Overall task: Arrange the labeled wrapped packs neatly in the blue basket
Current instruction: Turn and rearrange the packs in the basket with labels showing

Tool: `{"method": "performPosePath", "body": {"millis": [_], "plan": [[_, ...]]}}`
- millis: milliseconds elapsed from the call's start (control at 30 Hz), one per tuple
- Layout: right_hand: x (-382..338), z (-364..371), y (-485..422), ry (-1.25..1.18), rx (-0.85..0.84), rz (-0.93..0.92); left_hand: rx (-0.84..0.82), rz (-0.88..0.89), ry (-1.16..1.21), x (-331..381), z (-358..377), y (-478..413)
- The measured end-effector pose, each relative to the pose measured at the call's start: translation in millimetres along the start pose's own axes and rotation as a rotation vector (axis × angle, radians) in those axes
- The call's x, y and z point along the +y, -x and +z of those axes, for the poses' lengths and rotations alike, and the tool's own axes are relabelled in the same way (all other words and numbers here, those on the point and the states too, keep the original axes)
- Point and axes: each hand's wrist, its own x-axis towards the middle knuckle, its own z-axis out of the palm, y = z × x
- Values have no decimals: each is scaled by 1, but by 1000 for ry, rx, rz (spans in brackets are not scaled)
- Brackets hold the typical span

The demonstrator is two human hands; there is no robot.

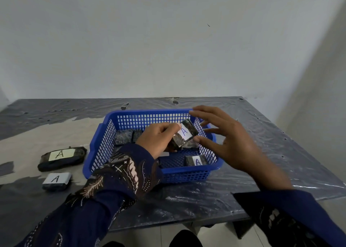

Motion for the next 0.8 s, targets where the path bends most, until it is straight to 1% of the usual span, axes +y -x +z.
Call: {"method": "performPosePath", "body": {"millis": [67, 133, 233, 300, 333, 367, 433, 500, 567, 667, 733, 800], "plan": [[0, -6, -6, 39, -141, -58, -46, 8, -19, 2, 1, 2], [0, -7, -11, 98, -233, -118, -74, -9, -10, 2, 4, 1], [2, -8, -15, 105, -246, -131, -85, -44, 9, -5, 7, -5], [6, -7, -15, 107, -223, -98, -68, -73, 15, -6, 10, -6], [10, -6, -15, 128, -212, -79, -52, -76, -25, -6, 11, -4], [14, -5, -15, 152, -204, -59, -30, -61, -106, -7, 13, -1], [23, -3, -18, 226, -216, -10, 19, 21, -357, -14, 17, 10], [32, 0, -23, 351, -282, 50, 66, 160, -689, -23, 23, 25], [39, 7, -30, 436, -363, 105, 73, 270, -914, -31, 29, 37], [47, 19, -36, 517, -492, 184, 82, 318, -1053, -41, 37, 49], [50, 22, -39, 597, -547, 232, 134, 346, -1080, -46, 39, 52], [49, 20, -42, 615, -574, 248, 179, 381, -1086, -50, 40, 51]]}}
